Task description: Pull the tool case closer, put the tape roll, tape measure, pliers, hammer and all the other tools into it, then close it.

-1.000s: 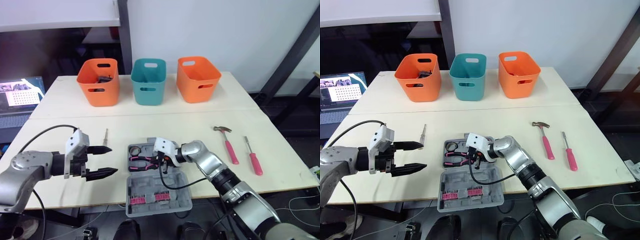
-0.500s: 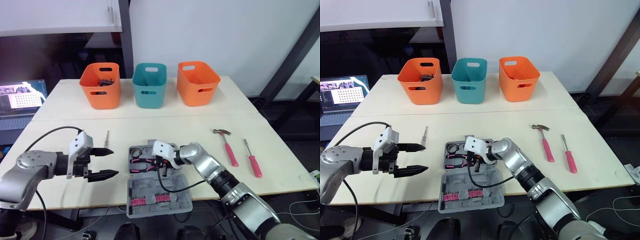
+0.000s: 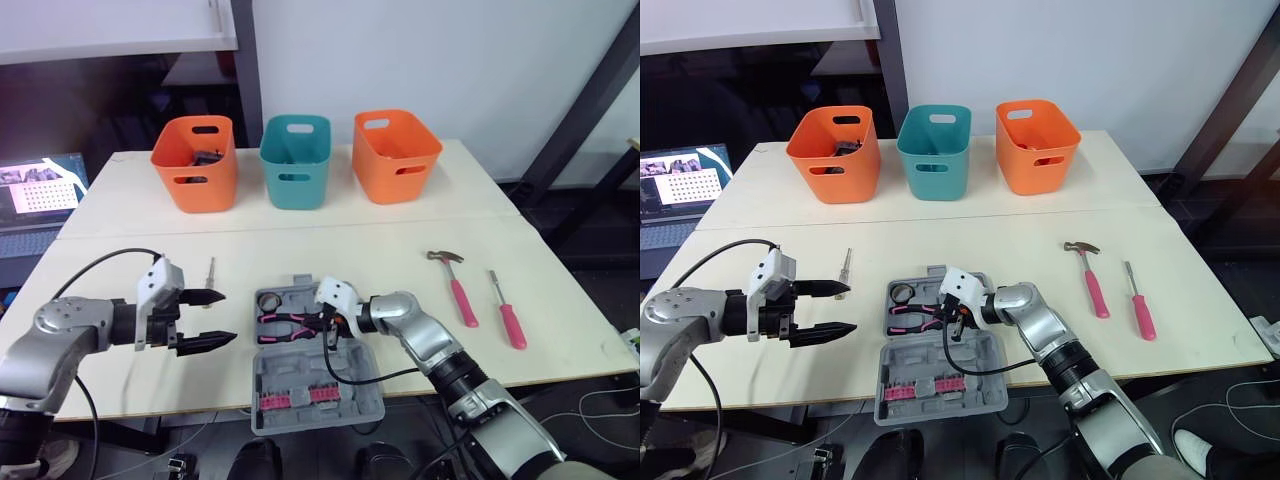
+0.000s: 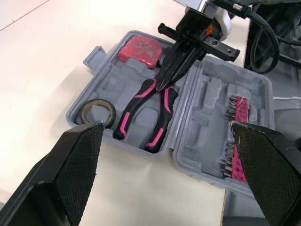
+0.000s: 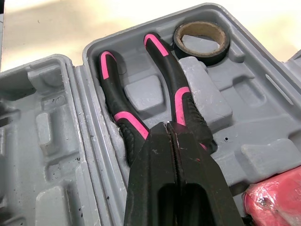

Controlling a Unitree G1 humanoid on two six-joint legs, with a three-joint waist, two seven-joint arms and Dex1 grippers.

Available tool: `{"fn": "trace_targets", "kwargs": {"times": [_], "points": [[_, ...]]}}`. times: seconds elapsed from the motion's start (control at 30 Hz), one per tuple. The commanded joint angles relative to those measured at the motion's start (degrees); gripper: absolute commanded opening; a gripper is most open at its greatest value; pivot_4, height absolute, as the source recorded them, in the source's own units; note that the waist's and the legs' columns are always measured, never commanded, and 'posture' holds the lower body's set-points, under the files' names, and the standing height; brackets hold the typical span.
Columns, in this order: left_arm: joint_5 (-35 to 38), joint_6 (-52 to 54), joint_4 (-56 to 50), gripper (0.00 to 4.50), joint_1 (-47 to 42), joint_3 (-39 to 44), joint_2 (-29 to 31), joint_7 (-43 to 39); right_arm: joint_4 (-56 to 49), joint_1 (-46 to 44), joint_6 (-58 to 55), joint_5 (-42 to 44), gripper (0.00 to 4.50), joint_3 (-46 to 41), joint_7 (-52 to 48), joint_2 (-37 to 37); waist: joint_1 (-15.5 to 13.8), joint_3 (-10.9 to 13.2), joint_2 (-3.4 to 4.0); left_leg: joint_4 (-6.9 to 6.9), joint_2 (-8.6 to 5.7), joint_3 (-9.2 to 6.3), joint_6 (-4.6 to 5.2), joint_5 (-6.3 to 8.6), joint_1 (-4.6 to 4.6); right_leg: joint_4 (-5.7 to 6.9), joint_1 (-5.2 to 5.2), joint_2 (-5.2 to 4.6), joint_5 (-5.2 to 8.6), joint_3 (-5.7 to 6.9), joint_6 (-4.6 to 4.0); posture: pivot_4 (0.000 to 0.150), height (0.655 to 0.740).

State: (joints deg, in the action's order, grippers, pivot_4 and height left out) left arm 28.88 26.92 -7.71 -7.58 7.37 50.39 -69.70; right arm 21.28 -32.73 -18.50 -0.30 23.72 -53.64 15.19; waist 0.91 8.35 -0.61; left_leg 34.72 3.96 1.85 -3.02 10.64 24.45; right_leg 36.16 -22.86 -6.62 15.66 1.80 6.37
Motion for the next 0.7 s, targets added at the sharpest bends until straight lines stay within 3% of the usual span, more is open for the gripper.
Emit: {"fn": "trace_targets", "kwargs": {"times": [0.03,0.23,0.47,0.57,0.7], "points": [[0.0,-0.4,-1.4,4.50,-0.9,0.0,-0.1,0.6,2.6,-0.4,-0.5,-0.5,0.04,-0.9,1.0,-0.4,0.1,0.0,0.00,0.00,0.00,0.00,0.00,0.00,-0.01,0.00,0.00,0.00,0.00,0.00,0.00,0.150,0.7400],[1.5,2.1,-4.0,4.50,-0.9,1.3,0.0,2.4,-5.2,-0.4,-1.2,6.4,0.04,-7.2,0.2,-1.2,0.1,0.5,0.05,-0.01,0.02,0.00,0.00,0.00,0.03,0.01,-0.03,0.00,-0.01,-0.01,-0.01,0.150,0.7400],[1.8,2.2,-3.2,4.50,-0.7,3.1,0.5,3.9,-24.9,5.7,-7.5,10.1,0.04,-13.6,-1.2,10.0,-0.5,0.8,-0.02,0.04,-0.01,-0.01,0.01,-0.01,0.66,0.01,-0.31,0.01,-0.03,0.00,0.05,0.150,0.7400],[0.9,-0.2,-0.7,4.50,0.9,4.8,0.8,3.6,-31.0,10.9,-12.0,14.4,0.79,-19.0,-4.5,18.0,-0.4,0.9,-0.03,0.11,-0.02,-0.01,0.01,-0.01,0.90,0.00,-0.53,0.01,-0.09,0.02,0.15,0.150,0.7400],[-0.7,-4.8,3.6,4.50,4.8,7.7,1.1,2.8,-35.1,19.4,-12.8,17.6,2.68,-26.9,-3.8,23.8,-0.1,0.9,-0.07,0.08,-0.01,0.00,0.02,0.00,0.89,-0.03,-0.56,0.01,-0.02,0.03,0.05,0.150,0.7400]]}}
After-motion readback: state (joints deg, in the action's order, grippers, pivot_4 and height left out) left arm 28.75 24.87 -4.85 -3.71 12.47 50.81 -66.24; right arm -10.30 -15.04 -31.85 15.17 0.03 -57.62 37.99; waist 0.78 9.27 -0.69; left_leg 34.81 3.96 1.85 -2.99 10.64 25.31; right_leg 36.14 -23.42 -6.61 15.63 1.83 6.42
